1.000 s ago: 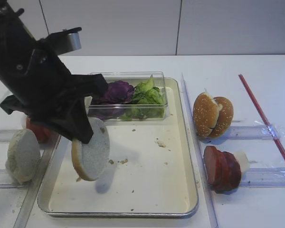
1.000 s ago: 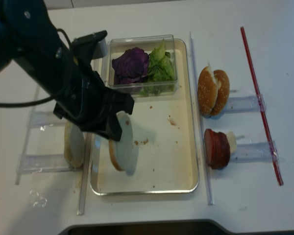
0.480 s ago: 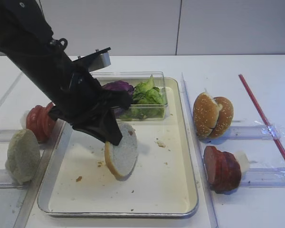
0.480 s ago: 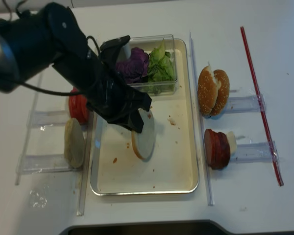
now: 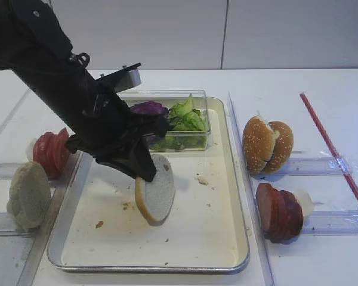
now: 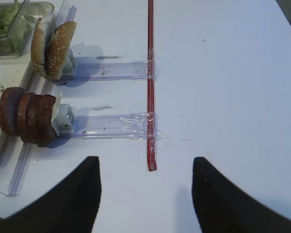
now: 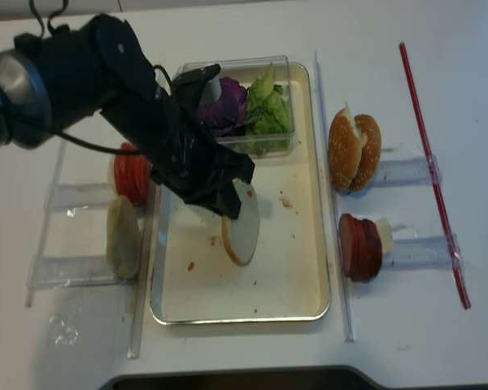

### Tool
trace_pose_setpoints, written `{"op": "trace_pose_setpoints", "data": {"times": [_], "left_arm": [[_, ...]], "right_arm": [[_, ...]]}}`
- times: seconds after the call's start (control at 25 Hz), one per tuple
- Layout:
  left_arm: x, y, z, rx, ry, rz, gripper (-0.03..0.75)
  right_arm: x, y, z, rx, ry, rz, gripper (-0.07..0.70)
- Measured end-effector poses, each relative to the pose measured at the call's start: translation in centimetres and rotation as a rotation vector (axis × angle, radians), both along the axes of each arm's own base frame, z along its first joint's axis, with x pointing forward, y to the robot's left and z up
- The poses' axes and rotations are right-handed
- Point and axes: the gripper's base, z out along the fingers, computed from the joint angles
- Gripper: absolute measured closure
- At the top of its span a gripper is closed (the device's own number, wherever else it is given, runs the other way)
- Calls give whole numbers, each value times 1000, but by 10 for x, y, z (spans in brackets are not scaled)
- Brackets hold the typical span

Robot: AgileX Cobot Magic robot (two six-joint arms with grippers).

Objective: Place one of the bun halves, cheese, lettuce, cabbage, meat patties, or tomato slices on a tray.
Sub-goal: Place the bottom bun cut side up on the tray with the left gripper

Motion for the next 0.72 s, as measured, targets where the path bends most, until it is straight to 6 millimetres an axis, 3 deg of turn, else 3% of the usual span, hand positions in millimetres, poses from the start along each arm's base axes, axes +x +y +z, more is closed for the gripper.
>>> {"op": "trace_pose_setpoints", "data": {"times": [0.56, 0.72], "left_arm": [[6, -3, -9, -11, 38, 23, 657], [7, -3, -9, -11, 39, 29, 610]], "right_arm": [[0, 0, 0, 0, 0, 0, 201], [0, 0, 0, 0, 0, 0, 201]]}}
